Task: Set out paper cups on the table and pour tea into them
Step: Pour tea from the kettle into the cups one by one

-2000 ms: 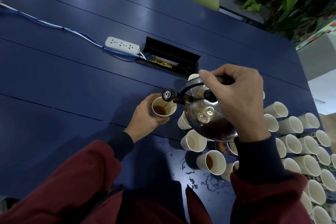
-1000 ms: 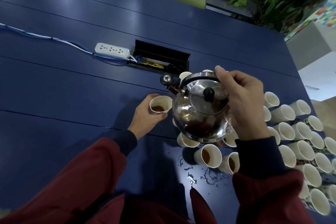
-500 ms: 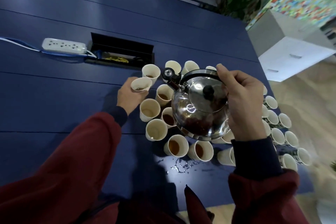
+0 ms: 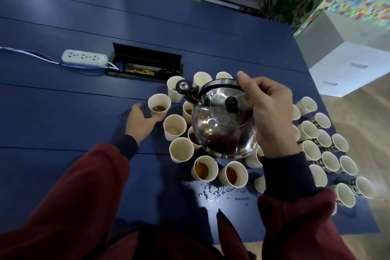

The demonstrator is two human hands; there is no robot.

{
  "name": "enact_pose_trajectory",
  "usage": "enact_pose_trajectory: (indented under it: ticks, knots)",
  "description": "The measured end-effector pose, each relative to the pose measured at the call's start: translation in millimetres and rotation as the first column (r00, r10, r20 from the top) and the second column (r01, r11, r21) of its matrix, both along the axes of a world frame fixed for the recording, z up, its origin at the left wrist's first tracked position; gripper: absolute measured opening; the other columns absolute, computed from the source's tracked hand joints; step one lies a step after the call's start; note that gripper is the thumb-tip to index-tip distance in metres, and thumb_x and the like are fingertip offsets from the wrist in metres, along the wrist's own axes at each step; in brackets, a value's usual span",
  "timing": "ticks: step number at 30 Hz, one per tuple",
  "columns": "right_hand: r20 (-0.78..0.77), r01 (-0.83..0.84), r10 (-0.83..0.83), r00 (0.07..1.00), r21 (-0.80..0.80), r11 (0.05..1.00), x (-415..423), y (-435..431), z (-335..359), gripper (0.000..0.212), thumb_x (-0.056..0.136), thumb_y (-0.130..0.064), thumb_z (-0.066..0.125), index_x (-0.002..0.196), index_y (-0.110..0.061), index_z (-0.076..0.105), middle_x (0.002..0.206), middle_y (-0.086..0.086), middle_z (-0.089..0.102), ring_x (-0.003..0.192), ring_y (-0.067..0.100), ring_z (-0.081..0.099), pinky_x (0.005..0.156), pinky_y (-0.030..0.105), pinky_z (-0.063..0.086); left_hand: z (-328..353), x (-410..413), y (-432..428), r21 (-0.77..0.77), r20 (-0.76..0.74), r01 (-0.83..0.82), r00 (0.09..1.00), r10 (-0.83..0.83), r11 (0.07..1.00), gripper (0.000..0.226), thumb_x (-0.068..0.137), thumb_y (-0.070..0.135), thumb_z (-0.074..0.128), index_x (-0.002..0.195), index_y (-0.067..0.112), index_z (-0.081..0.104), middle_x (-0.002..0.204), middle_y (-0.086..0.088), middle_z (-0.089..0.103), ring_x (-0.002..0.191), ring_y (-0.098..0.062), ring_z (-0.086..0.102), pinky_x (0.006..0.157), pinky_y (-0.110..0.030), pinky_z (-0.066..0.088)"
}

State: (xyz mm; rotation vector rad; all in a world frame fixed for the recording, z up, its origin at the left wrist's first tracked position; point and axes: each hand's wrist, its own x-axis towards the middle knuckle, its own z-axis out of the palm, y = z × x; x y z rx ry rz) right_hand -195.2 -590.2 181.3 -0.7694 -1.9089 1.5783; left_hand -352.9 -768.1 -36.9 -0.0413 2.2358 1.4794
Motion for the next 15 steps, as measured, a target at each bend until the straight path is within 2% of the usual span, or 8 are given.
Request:
enact_pose_trajectory:
  ticks: [3,5,7,10,15]
  knots:
    - [-0.012,-0.017,0.017,1.0,-0.01,1.0,0.2,-5.8,1.0,0.033,0.089,-0.033,0.075,0.059,-0.021,0.067,0.06,-0.001,0.054,0.064,0.016,0.05,0.067,0.033,0.044,9.9,26.0,-9.7,-0.054,-0.272,-0.15,0.954,0.13,0.987,0.044,0.082,0.026,0.076,0.118,0.01,0.055,0.117,-0.003,0.062,0.107,-0.021,0.061,0.092,-0.034,0.047]
    - [-0.011,-0.029,0.029,1.0,-0.015,0.999,0.3,-8.3,0.8,0.033,0.089,-0.034,0.076,0.06,-0.019,0.068,0.062,0.003,0.055,0.066,0.019,0.051,0.068,0.035,0.045,15.7,39.0,-12.1,-0.03,-0.353,-0.088,0.933,0.072,0.996,0.033,0.082,0.013,0.07,0.112,0.013,0.058,0.113,-0.002,0.063,0.101,-0.018,0.061,0.089,-0.032,0.047]
    - [-0.004,-0.042,0.042,0.999,-0.012,0.999,1.0,-11.3,-0.9,0.035,0.088,-0.036,0.076,0.064,-0.013,0.069,0.067,0.01,0.054,0.068,0.022,0.05,0.07,0.038,0.044,17.1,47.8,-12.9,-0.047,-0.38,0.069,0.921,-0.082,0.997,0.043,0.079,0.006,0.068,0.119,0.015,0.057,0.118,0.0,0.061,0.107,-0.016,0.059,0.092,-0.033,0.047]
    - [-0.002,-0.045,0.045,0.999,-0.019,0.999,3.6,-15.3,-2.2,0.034,0.09,-0.034,0.075,0.066,-0.011,0.068,0.066,0.007,0.055,0.068,0.019,0.051,0.07,0.035,0.045,18.3,52.9,-10.9,-0.124,-0.406,0.285,0.859,-0.311,0.95,0.065,0.076,0.005,0.071,0.137,0.013,0.048,0.13,-0.005,0.054,0.12,-0.021,0.052,0.1,-0.036,0.044]
    - [0.0,-0.041,0.041,0.999,-0.011,0.999,10.4,-20.1,-2.8,0.033,0.09,-0.03,0.074,0.065,-0.012,0.067,0.062,0.002,0.056,0.065,0.017,0.051,0.069,0.035,0.046,9.4,45.6,-4.5,-0.312,-0.37,0.441,0.759,-0.535,0.842,0.091,0.071,0.012,0.074,0.15,0.026,0.03,0.147,-0.004,0.042,0.129,-0.03,0.048,0.1,-0.05,0.047]
